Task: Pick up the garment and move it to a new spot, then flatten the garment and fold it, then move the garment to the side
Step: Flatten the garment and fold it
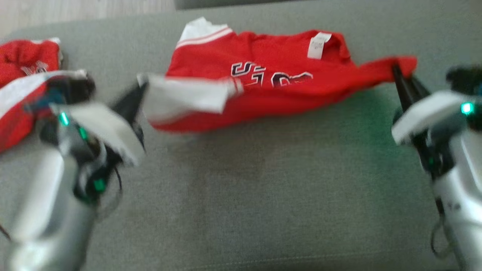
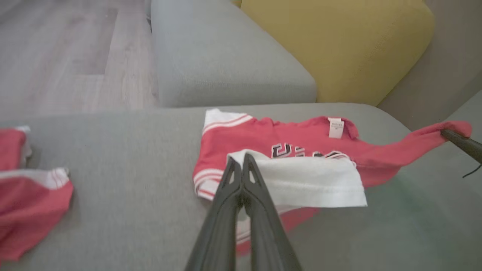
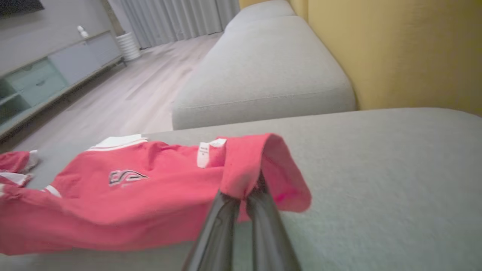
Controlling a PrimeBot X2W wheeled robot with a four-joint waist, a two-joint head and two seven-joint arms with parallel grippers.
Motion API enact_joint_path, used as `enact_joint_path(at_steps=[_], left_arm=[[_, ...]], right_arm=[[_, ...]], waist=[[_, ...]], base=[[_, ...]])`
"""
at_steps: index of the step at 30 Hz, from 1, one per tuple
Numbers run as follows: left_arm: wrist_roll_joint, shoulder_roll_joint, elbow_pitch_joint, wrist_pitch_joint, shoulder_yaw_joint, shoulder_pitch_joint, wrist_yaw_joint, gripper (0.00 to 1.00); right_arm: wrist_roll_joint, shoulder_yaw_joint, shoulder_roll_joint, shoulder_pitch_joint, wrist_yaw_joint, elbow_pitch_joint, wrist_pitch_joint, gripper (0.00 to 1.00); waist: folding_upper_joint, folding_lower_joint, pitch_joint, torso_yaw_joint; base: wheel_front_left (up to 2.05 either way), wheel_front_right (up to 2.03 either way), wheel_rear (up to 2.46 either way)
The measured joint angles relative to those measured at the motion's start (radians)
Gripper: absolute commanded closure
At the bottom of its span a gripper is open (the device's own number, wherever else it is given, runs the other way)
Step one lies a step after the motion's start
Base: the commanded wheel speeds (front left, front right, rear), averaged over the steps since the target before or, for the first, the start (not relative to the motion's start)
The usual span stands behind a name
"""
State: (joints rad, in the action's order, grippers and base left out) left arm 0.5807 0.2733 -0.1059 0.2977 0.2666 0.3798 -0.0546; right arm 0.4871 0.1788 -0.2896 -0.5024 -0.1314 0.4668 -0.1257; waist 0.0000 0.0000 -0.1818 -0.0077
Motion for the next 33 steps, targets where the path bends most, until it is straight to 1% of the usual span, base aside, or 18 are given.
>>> enact_joint_path(at_steps=[3, 4, 6, 8, 10, 11, 15, 20, 24, 25, 29, 33], left_arm=[[-0.022, 0.016, -0.076, 0.000, 0.001, 0.157, -0.017, 1.00], [-0.039, 0.024, -0.109, 0.000, 0.006, 0.213, -0.024, 1.00], [-0.038, 0.025, -0.182, 0.000, 0.004, 0.330, -0.035, 1.00], [-0.045, 0.025, -0.260, -0.002, 0.010, 0.450, -0.049, 1.00], [-0.040, 0.021, -0.332, -0.020, 0.009, 0.575, -0.054, 1.00], [-0.042, 0.021, -0.366, -0.024, 0.009, 0.638, -0.061, 1.00], [-0.041, 0.022, -0.484, -0.057, 0.008, 0.860, -0.069, 1.00], [0.010, 0.016, -0.592, -0.098, -0.029, 1.094, -0.069, 1.00], [0.038, 0.018, -0.668, -0.129, -0.052, 1.272, -0.070, 1.00], [0.063, 0.018, -0.704, -0.143, -0.057, 1.348, -0.070, 1.00], [0.094, 0.025, -0.765, -0.154, -0.051, 1.438, -0.070, 1.00], [0.138, 0.037, -0.809, -0.131, -0.004, 1.439, -0.070, 1.00]], right_arm=[[0.071, 0.034, 0.007, -0.110, 0.000, 0.009, -0.026, 1.00], [0.077, 0.054, 0.002, -0.155, 0.000, 0.023, -0.040, 1.00], [0.134, 0.075, 0.001, -0.251, 0.000, 0.057, -0.054, 1.00], [0.145, 0.110, -0.008, -0.346, 0.000, 0.091, -0.068, 1.00], [0.190, 0.135, -0.009, -0.443, 0.000, 0.123, -0.077, 1.00], [0.191, 0.152, -0.010, -0.491, 0.000, 0.133, -0.078, 1.00], [0.246, 0.186, -0.004, -0.680, 0.000, 0.174, -0.089, 1.00], [0.310, 0.195, -0.004, -0.909, 0.000, 0.234, -0.086, 1.00], [0.318, 0.199, -0.007, -1.065, 0.000, 0.278, -0.062, 1.00], [0.331, 0.203, -0.008, -1.123, 0.000, 0.300, -0.049, 1.00], [0.341, 0.240, -0.009, -1.199, 0.000, 0.340, -0.033, 1.00], [0.371, 0.301, -0.012, -1.203, 0.000, 0.362, -0.031, 1.00]], waist=[[0.0000, 0.0000, -0.046, 0.004], [0.0000, 0.0001, -0.063, 0.006], [0.0000, 0.0002, -0.101, 0.010], [0.0000, 0.0002, -0.138, 0.013], [0.0000, 0.0003, -0.177, 0.016], [-0.0001, 0.0003, -0.196, 0.017], [-0.0001, 0.0004, -0.265, 0.021], [-0.0001, 0.0003, -0.333, 0.022], [-0.0001, 0.0003, -0.367, 0.024], [-0.0001, 0.0003, -0.373, 0.027], [-0.0001, 0.0000, -0.368, 0.030], [-0.0001, 0.0000, -0.349, 0.034]], base=[[0.00, 0.00, 0.00], [0.00, 0.00, 0.00], [0.00, 0.00, 0.00], [0.00, 0.00, 0.00], [0.00, 0.00, 0.00], [0.00, 0.00, 0.00], [0.00, 0.00, 0.00], [0.00, 0.00, 0.00], [0.00, 0.00, 0.00], [0.00, 0.00, 0.00], [0.00, 0.00, 0.00], [0.00, 0.00, 0.00]])
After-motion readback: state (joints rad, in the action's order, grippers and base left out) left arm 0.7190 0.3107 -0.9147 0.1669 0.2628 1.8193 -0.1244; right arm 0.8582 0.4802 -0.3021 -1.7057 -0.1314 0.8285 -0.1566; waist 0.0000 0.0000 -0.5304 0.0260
